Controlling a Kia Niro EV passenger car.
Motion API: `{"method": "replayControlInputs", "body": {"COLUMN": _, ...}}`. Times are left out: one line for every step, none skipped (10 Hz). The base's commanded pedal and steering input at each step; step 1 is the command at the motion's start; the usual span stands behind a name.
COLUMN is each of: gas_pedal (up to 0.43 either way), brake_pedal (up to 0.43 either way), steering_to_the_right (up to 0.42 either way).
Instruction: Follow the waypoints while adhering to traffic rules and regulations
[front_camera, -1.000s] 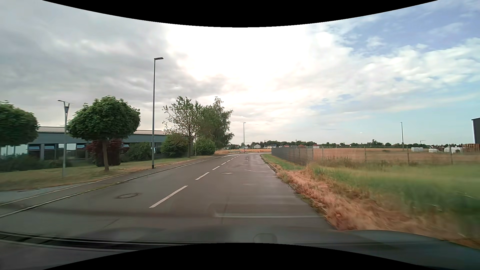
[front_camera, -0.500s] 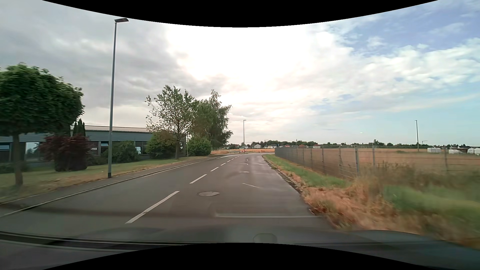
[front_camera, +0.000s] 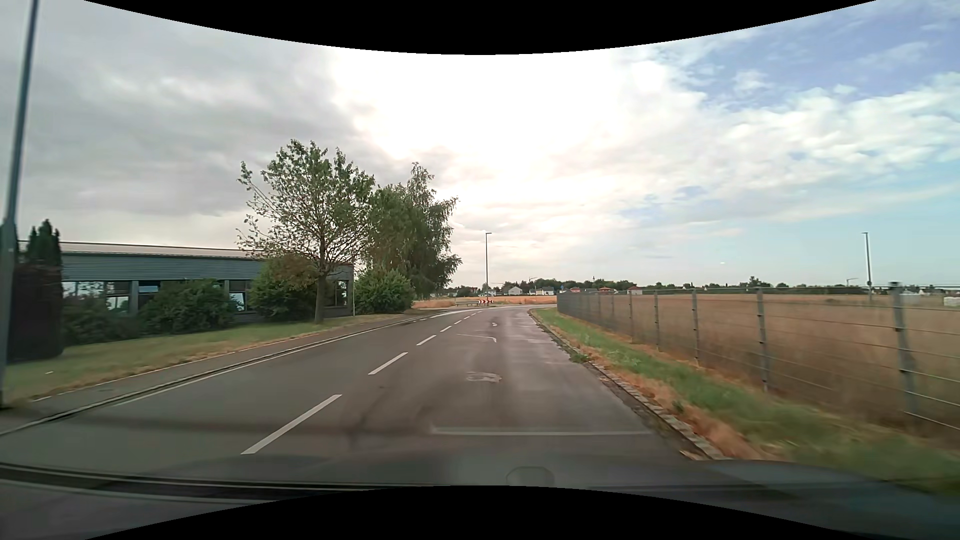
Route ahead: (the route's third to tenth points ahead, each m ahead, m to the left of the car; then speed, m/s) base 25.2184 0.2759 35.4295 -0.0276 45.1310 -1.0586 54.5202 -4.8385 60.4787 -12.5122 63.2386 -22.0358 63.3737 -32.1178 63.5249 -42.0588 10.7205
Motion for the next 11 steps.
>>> {"method": "replayControlInputs", "body": {"gas_pedal": 0.028, "brake_pedal": 0.000, "steering_to_the_right": -0.001}}
{"method": "replayControlInputs", "body": {"gas_pedal": 0.039, "brake_pedal": 0.000, "steering_to_the_right": -0.001}}
{"method": "replayControlInputs", "body": {"gas_pedal": 0.039, "brake_pedal": 0.000, "steering_to_the_right": 0.000}}
{"method": "replayControlInputs", "body": {"gas_pedal": 0.039, "brake_pedal": 0.000, "steering_to_the_right": 0.001}}
{"method": "replayControlInputs", "body": {"gas_pedal": 0.039, "brake_pedal": 0.000, "steering_to_the_right": 0.001}}
{"method": "replayControlInputs", "body": {"gas_pedal": 0.039, "brake_pedal": 0.000, "steering_to_the_right": 0.001}}
{"method": "replayControlInputs", "body": {"gas_pedal": 0.039, "brake_pedal": 0.000, "steering_to_the_right": 0.001}}
{"method": "replayControlInputs", "body": {"gas_pedal": 0.039, "brake_pedal": 0.000, "steering_to_the_right": 0.001}}
{"method": "replayControlInputs", "body": {"gas_pedal": 0.039, "brake_pedal": 0.000, "steering_to_the_right": 0.001}}
{"method": "replayControlInputs", "body": {"gas_pedal": 0.039, "brake_pedal": 0.000, "steering_to_the_right": 0.001}}
{"method": "replayControlInputs", "body": {"gas_pedal": 0.039, "brake_pedal": 0.000, "steering_to_the_right": 0.000}}
